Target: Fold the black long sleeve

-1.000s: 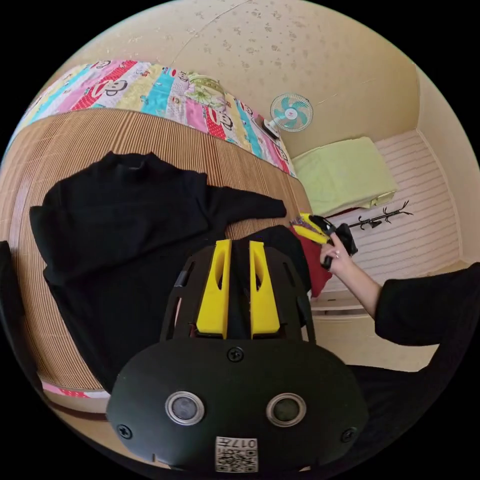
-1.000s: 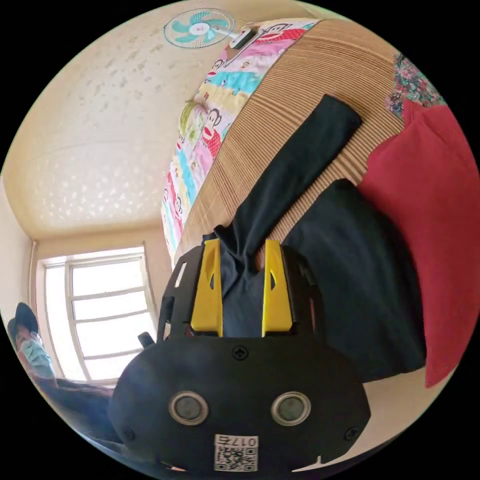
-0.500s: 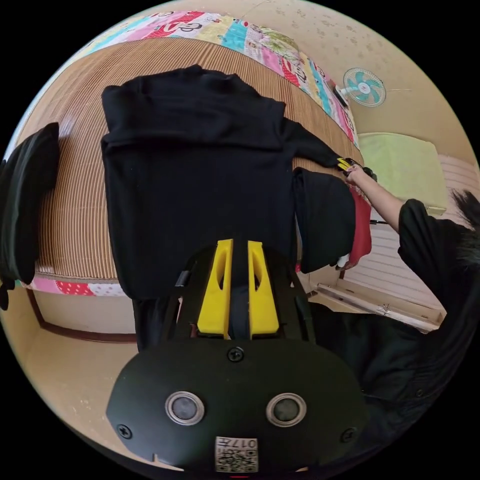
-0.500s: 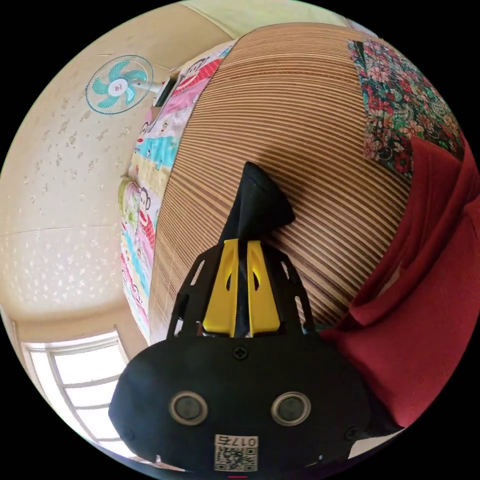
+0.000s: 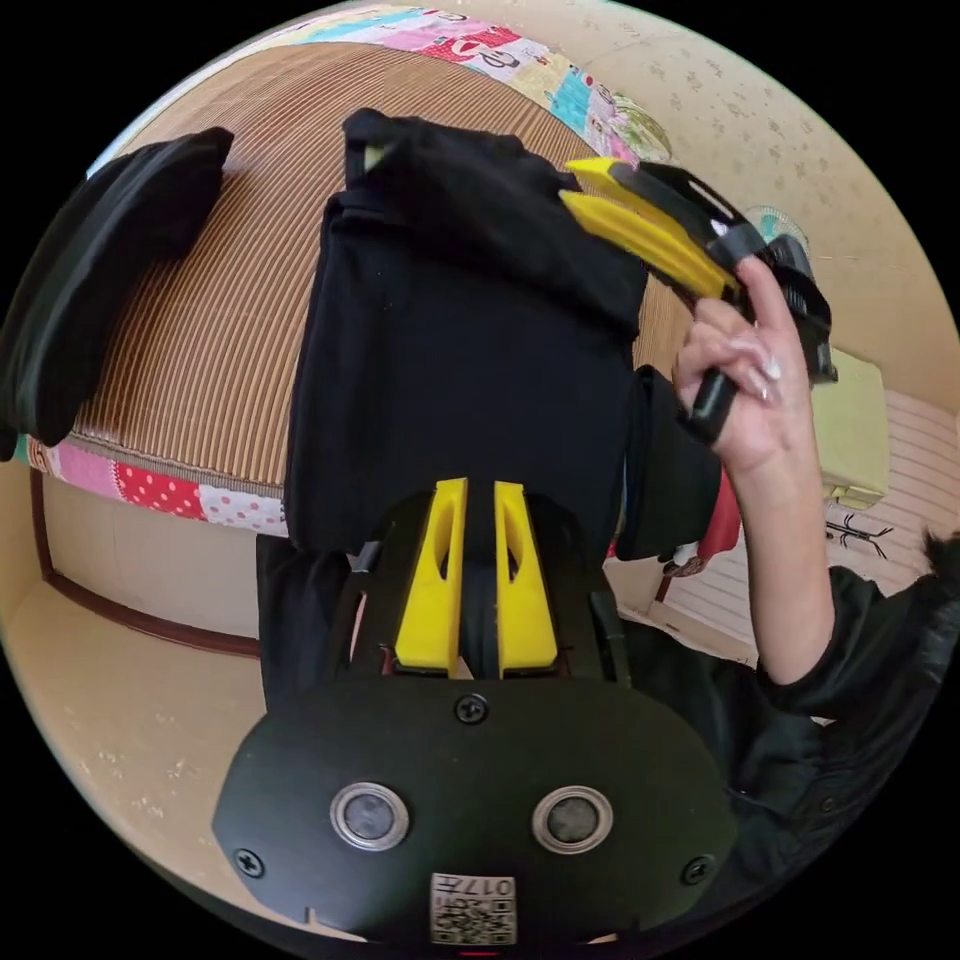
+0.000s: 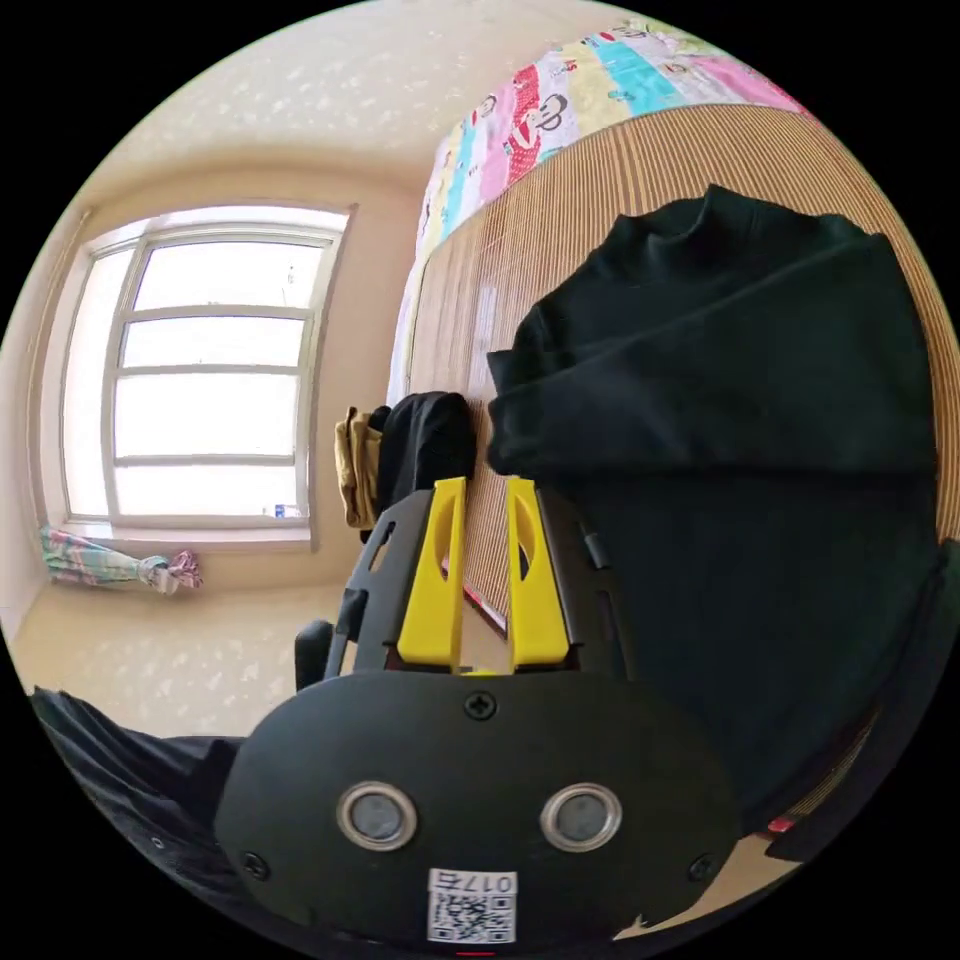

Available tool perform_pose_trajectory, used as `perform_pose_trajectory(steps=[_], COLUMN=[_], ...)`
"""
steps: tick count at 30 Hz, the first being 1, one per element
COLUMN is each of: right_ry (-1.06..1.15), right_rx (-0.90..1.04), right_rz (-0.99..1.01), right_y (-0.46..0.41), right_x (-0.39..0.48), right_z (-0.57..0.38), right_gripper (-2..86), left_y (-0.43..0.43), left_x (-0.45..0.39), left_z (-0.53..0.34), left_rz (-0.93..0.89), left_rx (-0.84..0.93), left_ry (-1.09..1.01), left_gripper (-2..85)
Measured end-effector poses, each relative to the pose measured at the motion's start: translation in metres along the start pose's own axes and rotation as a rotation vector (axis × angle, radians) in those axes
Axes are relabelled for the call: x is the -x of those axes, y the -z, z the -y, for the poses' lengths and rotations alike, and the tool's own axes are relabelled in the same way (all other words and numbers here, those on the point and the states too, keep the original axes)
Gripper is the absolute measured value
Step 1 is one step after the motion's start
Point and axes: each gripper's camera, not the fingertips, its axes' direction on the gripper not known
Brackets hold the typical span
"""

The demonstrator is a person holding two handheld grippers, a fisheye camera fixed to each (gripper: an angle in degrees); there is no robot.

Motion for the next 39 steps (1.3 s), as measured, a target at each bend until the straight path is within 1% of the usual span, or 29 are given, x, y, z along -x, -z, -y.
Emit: perform_pose_trajectory(steps=[1,3,4,6,7,8,10,11,12,13,15,17,20,21,22,23,24,26,28,30,33,35,37,39], right_ry=[0.008,0.004,0.004,-0.024,-0.038,-0.099,-0.226,-0.307,-0.307,-0.301,-0.23,-0.215,-0.263,-0.255,-0.246,-0.231,-0.226,-0.243,-0.26,-0.327,-0.429,-0.437,-0.45,-0.468], right_rx=[0.011,0.081,0.092,0.112,0.109,0.092,0.069,0.015,-0.04,-0.056,-0.097,-0.102,-0.111,-0.164,-0.2,-0.273,-0.323,-0.34,-0.313,-0.245,-0.187,-0.168,-0.19,-0.137], right_rz=[-0.052,-0.365,-0.444,-0.714,-0.762,-0.83,-0.782,-0.745,-0.712,-0.702,-0.68,-0.673,-0.608,-0.584,-0.578,-0.57,-0.561,-0.548,-0.549,-0.579,-0.576,-0.547,-0.52,-0.432], right_y=[0.0,0.002,0.004,0.013,0.015,0.018,0.018,0.017,0.012,0.008,-0.014,-0.025,-0.015,0.0,0.009,0.029,0.047,0.065,0.072,0.066,0.058,0.054,0.061,0.069], right_x=[-0.003,-0.027,-0.035,-0.075,-0.086,-0.11,-0.144,-0.156,-0.156,-0.154,-0.144,-0.142,-0.139,-0.131,-0.126,-0.117,-0.111,-0.114,-0.126,-0.153,-0.18,-0.189,-0.191,-0.195], right_z=[-0.015,-0.069,-0.081,-0.121,-0.128,-0.137,-0.134,-0.125,-0.111,-0.102,-0.06,-0.026,0.022,0.028,0.027,0.019,0.006,-0.018,-0.048,-0.091,-0.129,-0.137,-0.136,-0.131], right_gripper=[6.8,6.9,6.9,7.1,7.0,6.9,6.1,5.7,5.4,5.2,5.1,5.3,5.2,5.0,4.9,4.8,4.8,5.8,7.7,9.4,9.9,9.7,8.4,4.7], left_y=[0.006,0.01,0.009,0.003,-0.004,-0.009,-0.035,-0.04,-0.042,-0.04,-0.025,-0.003,0.046,0.072,0.096,0.107,0.125,0.138,0.134,0.124,0.11,0.1,0.099,0.104], left_x=[0.009,0.024,0.034,0.047,0.053,0.055,0.064,0.067,0.069,0.071,0.069,0.068,0.075,0.08,0.087,0.091,0.1,0.115,0.137,0.15,0.166,0.173,0.18,0.189], left_z=[-0.004,-0.005,-0.003,0.008,0.021,0.029,0.075,0.089,0.117,0.142,0.176,0.21,0.252,0.26,0.262,0.262,0.258,0.249,0.228,0.203,0.163,0.151,0.146,0.15], left_rz=[0.006,0.033,0.054,0.066,0.077,0.088,0.13,0.14,0.099,0.037,0.009,0.051,0.073,0.066,0.039,0.021,-0.008,-0.039,-0.065,-0.039,0.027,0.0,-0.007,0.02], left_rx=[-0.021,-0.044,-0.053,-0.068,-0.073,-0.07,0.021,0.053,0.08,0.085,0.038,-0.019,-0.145,-0.204,-0.252,-0.269,-0.284,-0.244,-0.135,-0.064,0.008,0.076,0.083,0.096], left_ry=[0.014,0.031,0.041,0.032,0.005,-0.009,-0.035,-0.034,-0.072,-0.107,-0.144,-0.151,-0.151,-0.152,-0.169,-0.183,-0.21,-0.239,-0.265,-0.269,-0.286,-0.294,-0.261,-0.184], left_gripper=[5.4,5.5,5.8,6.2,6.2,6.1,3.6,2.9,1.7,1.0,0.1,-0.3,-0.1,0.3,1.6,2.3,4.8,8.2,12.0,12.4,12.8,12.8,9.6,5.4])
